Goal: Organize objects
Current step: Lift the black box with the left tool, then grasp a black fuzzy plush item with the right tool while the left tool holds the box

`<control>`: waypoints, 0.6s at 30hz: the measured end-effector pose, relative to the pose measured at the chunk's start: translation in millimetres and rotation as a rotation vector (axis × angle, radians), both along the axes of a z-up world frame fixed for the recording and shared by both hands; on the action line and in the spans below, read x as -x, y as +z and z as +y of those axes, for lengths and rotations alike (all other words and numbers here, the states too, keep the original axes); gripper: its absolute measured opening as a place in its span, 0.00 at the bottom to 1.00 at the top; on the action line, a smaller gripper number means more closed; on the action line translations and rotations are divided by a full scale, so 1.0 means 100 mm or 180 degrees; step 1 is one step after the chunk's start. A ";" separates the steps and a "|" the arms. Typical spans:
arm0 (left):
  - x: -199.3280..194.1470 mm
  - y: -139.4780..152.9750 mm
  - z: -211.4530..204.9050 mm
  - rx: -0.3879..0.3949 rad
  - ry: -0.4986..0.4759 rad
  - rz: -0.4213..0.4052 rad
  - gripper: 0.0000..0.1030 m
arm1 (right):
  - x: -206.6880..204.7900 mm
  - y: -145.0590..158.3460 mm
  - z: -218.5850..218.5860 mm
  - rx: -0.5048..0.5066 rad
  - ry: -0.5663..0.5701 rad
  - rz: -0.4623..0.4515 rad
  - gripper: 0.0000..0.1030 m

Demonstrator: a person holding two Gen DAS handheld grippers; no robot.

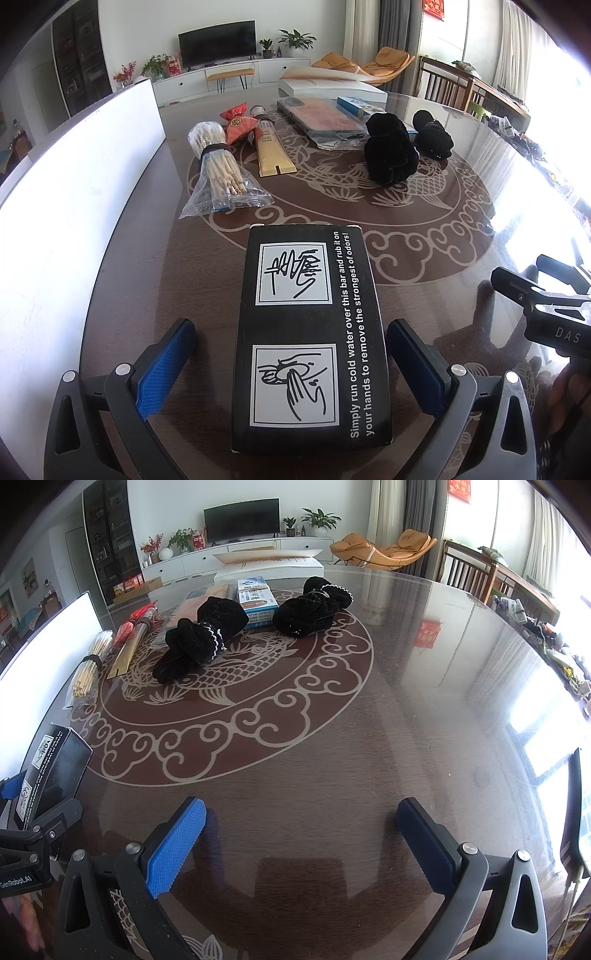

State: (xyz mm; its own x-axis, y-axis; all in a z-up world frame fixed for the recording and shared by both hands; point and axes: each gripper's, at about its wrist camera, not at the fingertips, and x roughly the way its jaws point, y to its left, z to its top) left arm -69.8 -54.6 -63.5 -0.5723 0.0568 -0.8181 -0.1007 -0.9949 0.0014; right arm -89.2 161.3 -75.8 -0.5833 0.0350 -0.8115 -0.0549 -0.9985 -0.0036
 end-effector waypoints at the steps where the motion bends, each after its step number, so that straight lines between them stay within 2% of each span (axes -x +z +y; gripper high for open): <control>1: 0.00 0.00 0.00 0.0000 0.0000 0.0000 1.00 | 0.00 0.00 0.00 0.0000 0.0000 0.0000 1.00; 18: 0.01 0.00 -0.01 0.0001 0.0002 0.0002 1.00 | 0.00 0.00 0.00 -0.0002 0.0002 0.0002 1.00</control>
State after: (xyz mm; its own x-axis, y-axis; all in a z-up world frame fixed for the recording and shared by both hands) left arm -70.7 -55.2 -63.6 -0.5729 0.0563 -0.8177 -0.1001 -0.9950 0.0016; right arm -89.2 161.2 -75.8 -0.5837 0.0351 -0.8112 -0.0544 -0.9985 -0.0041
